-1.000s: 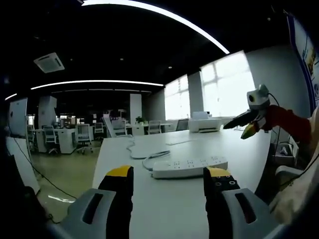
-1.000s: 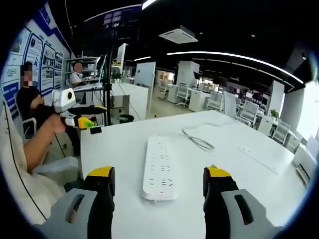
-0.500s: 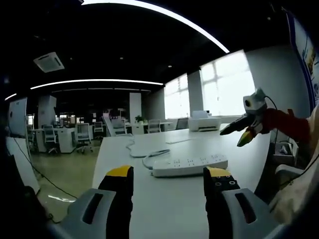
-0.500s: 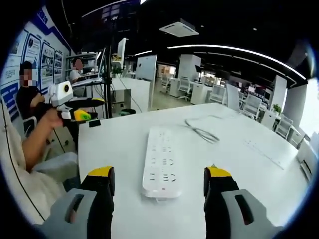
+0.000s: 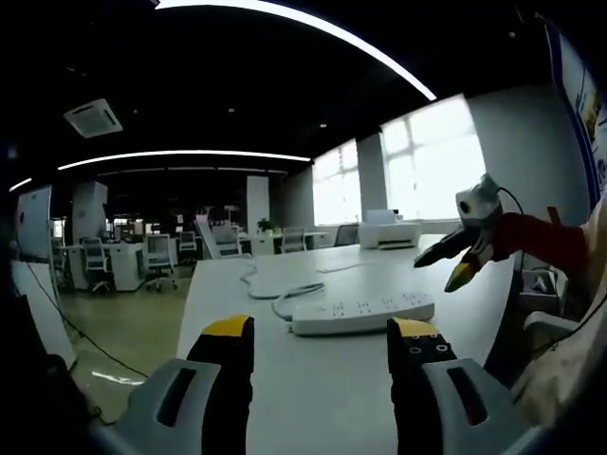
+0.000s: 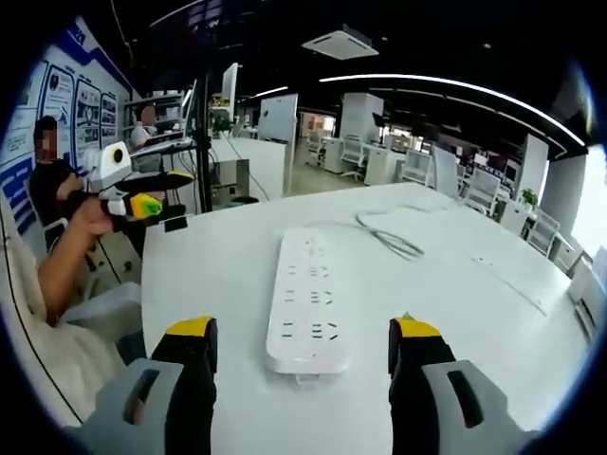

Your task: Pick up the power strip scattered on the table, fix it on the side mounting bracket of the table, and press the switch

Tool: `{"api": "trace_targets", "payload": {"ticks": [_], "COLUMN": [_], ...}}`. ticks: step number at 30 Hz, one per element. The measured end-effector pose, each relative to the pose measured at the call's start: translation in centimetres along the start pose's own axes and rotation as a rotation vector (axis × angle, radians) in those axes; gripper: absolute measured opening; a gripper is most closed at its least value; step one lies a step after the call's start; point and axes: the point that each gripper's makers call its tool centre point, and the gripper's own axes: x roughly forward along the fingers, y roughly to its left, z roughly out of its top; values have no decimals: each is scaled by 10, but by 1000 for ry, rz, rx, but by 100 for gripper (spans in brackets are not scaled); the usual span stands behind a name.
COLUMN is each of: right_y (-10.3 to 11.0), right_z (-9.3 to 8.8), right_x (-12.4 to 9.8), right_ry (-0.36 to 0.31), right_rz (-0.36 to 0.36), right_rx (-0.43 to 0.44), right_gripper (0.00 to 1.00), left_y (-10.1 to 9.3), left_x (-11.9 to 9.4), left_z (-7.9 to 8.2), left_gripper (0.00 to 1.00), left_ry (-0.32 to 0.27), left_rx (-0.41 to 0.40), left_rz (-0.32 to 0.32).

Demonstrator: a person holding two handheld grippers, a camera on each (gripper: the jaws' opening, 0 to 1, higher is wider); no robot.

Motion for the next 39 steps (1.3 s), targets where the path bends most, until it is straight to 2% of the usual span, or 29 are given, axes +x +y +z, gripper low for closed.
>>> {"api": "trace_targets", "payload": {"ticks": [19, 39], "right_y": [1, 3], "right_z": [-19, -30], "right_x": [24, 36], "right_ry": [68, 115], "right_rz": [17, 26], "right_rx": [6, 12], "right_gripper": [70, 70], "left_y": [4, 7], "left_x": [-2, -4], "left_z": [-2, -4], "left_gripper": [61, 60], "left_ry": [6, 11], "left_rx": [-1, -1], "left_rz": [7, 11]}}
